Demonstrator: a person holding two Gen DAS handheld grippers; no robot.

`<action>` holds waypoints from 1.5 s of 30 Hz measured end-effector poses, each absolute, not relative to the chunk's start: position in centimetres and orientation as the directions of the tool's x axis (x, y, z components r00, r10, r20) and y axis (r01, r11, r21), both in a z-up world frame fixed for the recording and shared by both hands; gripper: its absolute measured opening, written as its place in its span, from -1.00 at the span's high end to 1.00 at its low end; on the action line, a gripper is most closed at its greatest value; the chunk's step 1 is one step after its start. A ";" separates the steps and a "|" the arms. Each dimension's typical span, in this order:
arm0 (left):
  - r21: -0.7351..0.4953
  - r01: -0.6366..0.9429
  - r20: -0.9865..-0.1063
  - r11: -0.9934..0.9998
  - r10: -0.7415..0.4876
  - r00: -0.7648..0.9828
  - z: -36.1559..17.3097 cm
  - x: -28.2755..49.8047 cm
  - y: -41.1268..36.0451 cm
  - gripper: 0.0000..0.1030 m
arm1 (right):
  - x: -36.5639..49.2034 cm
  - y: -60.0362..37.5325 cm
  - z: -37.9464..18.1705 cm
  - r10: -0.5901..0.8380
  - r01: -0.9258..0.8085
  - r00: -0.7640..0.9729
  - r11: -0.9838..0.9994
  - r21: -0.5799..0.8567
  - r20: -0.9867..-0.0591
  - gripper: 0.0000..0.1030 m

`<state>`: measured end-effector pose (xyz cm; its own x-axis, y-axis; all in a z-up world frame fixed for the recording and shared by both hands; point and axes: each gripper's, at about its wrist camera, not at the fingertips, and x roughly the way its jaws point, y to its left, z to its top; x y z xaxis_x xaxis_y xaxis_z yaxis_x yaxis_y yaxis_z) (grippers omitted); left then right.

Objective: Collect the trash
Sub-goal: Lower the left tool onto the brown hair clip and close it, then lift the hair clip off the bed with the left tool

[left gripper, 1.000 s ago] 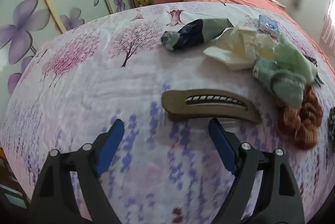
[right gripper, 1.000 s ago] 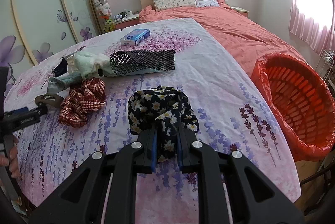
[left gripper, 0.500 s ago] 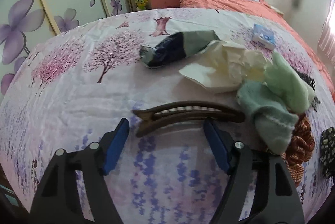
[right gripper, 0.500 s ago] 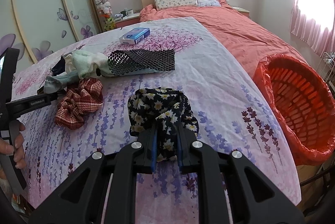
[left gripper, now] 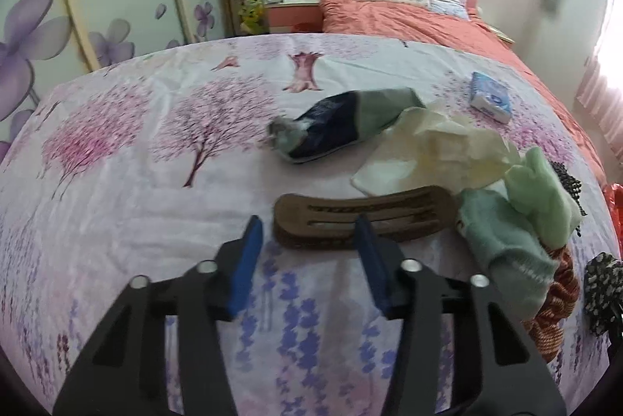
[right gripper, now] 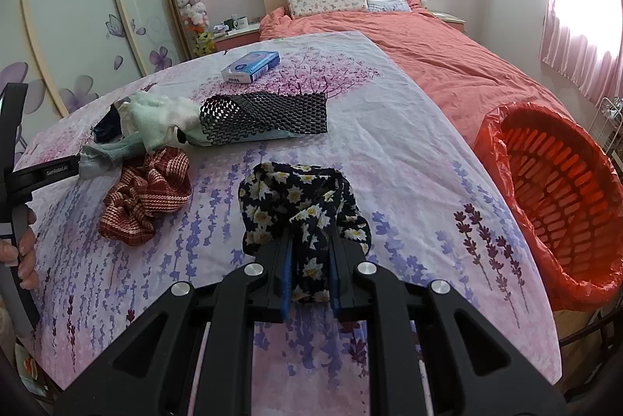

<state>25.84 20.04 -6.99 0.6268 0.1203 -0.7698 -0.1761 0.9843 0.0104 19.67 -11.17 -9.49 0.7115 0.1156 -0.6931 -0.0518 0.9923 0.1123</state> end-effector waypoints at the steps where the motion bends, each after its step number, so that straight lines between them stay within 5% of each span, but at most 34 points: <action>1: 0.016 -0.177 -0.770 0.984 0.125 0.626 -7.0 25.9 19.9 0.17 | 19.7 -11.2 -9.5 0.116 -0.052 0.712 0.992 0.112 -0.693 0.71; 8: -0.035 -0.127 -0.799 0.991 0.048 0.599 -7.0 25.1 19.6 0.32 | 19.8 -11.1 -9.5 0.117 -0.052 0.712 0.992 0.115 -0.693 0.71; 13: 0.003 -0.180 -0.777 0.984 0.115 0.618 -6.5 25.1 20.4 -0.09 | 19.8 -11.1 -9.5 0.117 -0.052 0.712 0.992 0.114 -0.693 0.71; 25: 0.093 -0.220 -0.802 0.971 0.204 0.561 -6.6 29.8 23.9 -0.02 | 19.8 -11.1 -9.5 0.097 -0.045 0.713 0.995 0.093 -0.695 0.71; 31: 0.026 -0.124 -0.838 0.992 0.089 0.538 -7.4 30.4 24.4 0.27 | 19.5 -11.2 -9.5 0.085 -0.040 0.712 0.996 0.081 -0.697 0.71; 42: -0.091 -0.040 -0.848 0.995 -0.056 0.527 -6.4 25.2 23.5 0.19 | 19.1 -10.7 -9.2 0.087 -0.047 0.716 0.996 0.075 -0.693 0.71; 45: -0.042 0.021 -0.828 0.999 -0.047 0.559 -5.8 23.4 21.3 0.13 | 18.8 -10.6 -9.1 0.089 -0.050 0.717 0.996 0.077 -0.691 0.71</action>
<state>23.38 21.27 -5.83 0.5590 -0.0467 -0.8279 0.0214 0.9989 -0.0419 18.78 -10.58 -9.11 0.7175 0.0889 -0.6909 -0.0495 0.9958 0.0767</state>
